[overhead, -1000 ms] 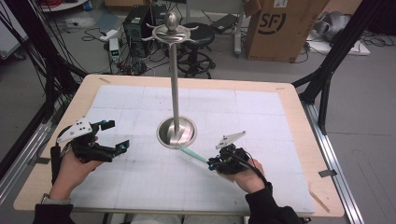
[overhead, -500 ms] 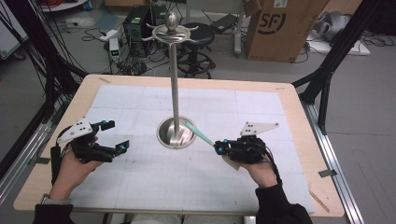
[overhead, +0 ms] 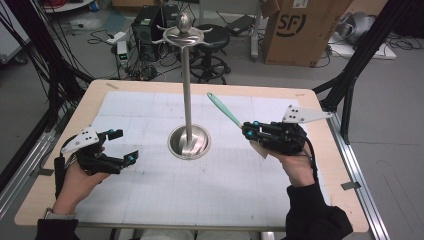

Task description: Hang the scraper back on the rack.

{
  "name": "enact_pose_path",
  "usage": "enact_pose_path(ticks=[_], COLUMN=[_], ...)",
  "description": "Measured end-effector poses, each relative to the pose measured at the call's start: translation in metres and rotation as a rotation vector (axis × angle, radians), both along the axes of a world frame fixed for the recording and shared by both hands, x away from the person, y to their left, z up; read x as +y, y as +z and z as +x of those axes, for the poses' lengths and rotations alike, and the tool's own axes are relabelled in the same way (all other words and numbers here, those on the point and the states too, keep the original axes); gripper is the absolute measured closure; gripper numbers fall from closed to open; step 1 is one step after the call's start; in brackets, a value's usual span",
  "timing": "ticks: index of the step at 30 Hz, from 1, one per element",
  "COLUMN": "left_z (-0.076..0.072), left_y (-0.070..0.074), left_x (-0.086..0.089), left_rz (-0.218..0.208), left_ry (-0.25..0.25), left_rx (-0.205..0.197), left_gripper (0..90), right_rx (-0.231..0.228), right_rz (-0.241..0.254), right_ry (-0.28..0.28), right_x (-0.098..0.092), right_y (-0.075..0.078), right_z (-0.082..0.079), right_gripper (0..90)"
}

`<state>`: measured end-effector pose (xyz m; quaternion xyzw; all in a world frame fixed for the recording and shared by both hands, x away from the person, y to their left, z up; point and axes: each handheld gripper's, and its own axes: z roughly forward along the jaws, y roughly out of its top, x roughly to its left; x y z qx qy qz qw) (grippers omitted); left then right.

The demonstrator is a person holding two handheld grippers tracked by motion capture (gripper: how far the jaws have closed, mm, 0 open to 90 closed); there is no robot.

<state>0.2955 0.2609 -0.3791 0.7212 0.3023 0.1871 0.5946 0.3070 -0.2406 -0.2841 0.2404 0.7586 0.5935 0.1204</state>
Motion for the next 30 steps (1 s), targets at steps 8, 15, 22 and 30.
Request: enact_pose_path(ticks=[8,15,22,30], left_z=[0.0,0.0,0.0,0.0], left_y=[-0.001,0.0,0.0,-0.002], left_x=[0.0,0.001,0.0,0.0], left_rz=[0.005,0.0,-0.003,0.003], left_ry=[-0.001,0.0,-0.001,0.001], left_rx=[0.004,0.002,0.003,0.005], left_gripper=[1.7,1.7,1.7,1.7], right_rx=[-0.085,-0.138,-0.173,-0.179], right_rz=[0.071,0.119,0.151,0.171], right_ry=[-0.037,-0.064,-0.076,-0.074], right_x=[-0.004,0.004,0.008,0.011], right_y=[0.024,0.041,0.054,0.056], right_z=[-0.001,-0.002,0.003,0.009], right_gripper=[81.4,81.4,81.4,81.4])
